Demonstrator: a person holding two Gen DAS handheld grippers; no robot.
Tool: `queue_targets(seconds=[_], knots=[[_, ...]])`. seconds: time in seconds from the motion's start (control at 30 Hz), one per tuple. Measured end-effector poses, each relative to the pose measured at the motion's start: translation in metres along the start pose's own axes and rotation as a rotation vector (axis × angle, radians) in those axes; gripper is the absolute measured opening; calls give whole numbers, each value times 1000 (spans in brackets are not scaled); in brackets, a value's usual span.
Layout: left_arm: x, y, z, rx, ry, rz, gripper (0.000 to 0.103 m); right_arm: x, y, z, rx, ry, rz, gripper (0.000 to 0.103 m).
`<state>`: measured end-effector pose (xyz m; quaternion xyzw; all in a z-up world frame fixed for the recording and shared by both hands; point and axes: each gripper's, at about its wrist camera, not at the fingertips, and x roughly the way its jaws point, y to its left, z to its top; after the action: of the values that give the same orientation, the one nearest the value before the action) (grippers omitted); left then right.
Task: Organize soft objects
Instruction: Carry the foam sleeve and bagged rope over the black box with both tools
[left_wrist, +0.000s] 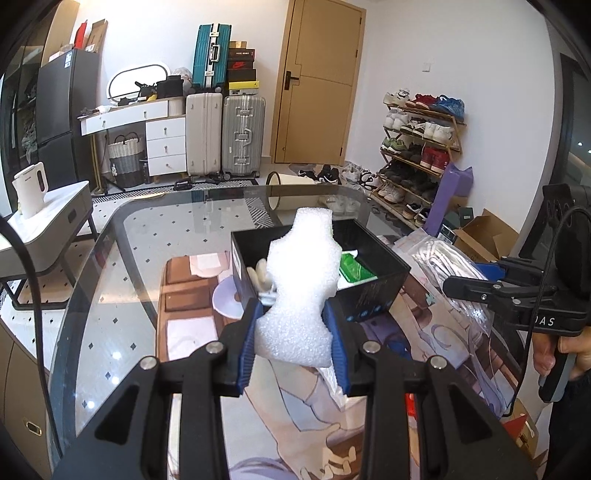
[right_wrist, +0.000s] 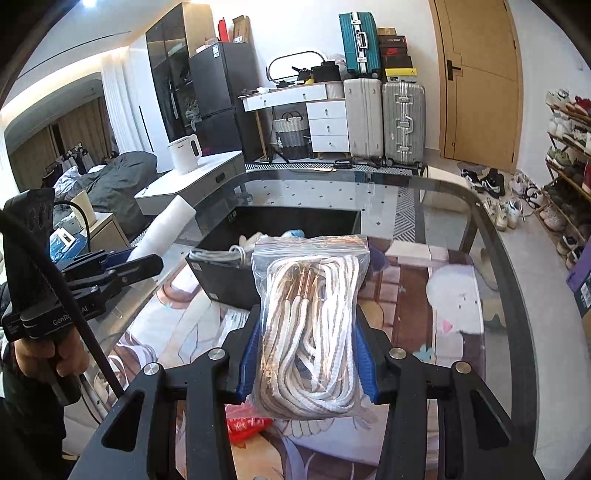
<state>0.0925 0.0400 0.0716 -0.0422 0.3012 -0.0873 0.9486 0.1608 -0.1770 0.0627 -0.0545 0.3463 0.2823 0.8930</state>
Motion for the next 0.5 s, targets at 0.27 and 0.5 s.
queue_targets(seconds=[0.27,0.5], knots=[[9,8,14,8,-7,-1,33,9,5,21,-19,-2,-2,45],[20,12,25,8,-1,-7,33,25,11,38,-49,22,6,45]])
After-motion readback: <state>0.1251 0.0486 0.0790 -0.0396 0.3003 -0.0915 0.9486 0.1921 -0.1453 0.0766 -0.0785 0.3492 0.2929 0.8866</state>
